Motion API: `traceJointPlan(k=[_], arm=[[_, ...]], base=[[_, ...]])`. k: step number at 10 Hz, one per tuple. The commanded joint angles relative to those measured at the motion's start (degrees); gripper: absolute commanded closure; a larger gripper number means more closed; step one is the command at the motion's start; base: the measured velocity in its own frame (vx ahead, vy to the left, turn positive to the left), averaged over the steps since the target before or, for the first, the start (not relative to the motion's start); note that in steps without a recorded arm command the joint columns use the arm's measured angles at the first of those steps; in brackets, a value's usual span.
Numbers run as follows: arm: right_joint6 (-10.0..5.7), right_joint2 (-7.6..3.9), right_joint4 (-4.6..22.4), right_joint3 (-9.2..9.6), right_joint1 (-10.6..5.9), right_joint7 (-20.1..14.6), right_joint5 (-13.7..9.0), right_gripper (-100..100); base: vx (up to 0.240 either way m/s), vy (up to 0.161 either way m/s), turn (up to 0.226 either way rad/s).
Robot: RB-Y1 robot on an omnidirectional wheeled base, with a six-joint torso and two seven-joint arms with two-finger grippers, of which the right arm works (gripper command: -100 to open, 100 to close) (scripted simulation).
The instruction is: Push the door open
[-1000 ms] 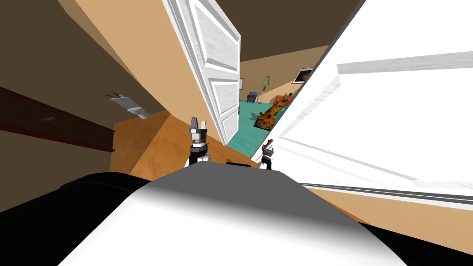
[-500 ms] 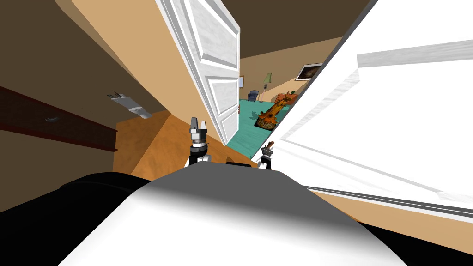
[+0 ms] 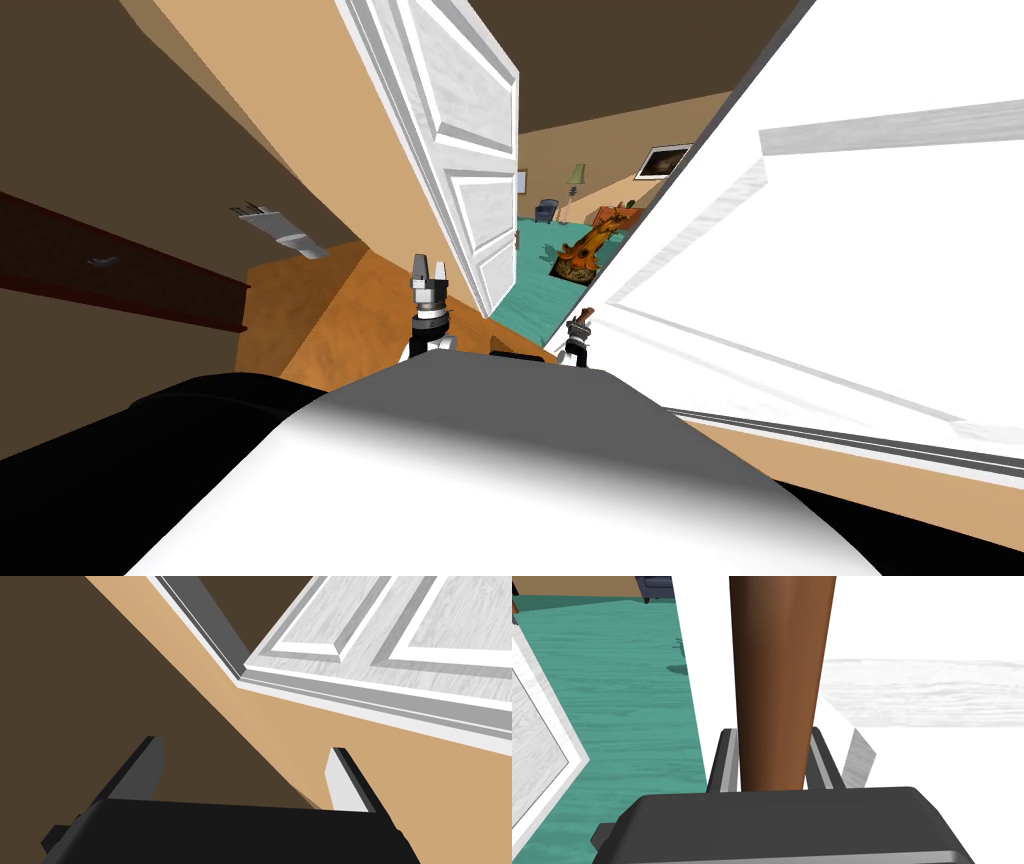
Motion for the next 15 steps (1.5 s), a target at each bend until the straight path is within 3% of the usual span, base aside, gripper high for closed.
traceJointPlan(k=[1, 9, 15], arm=[[-0.46, -0.94, -0.91, -0.84, 0.03, 0.08, -0.37, 100], [-0.78, -2.86, -0.39, -5.57, -0.01, 1.17, -3.05, 100], [-1.02, -3.10, 0.00, -9.12, -0.03, 1.98, -5.06, 100]], base=[[0.201, 0.000, -0.055], [0.203, -0.014, -0.052], [0.166, -0.015, -0.054]])
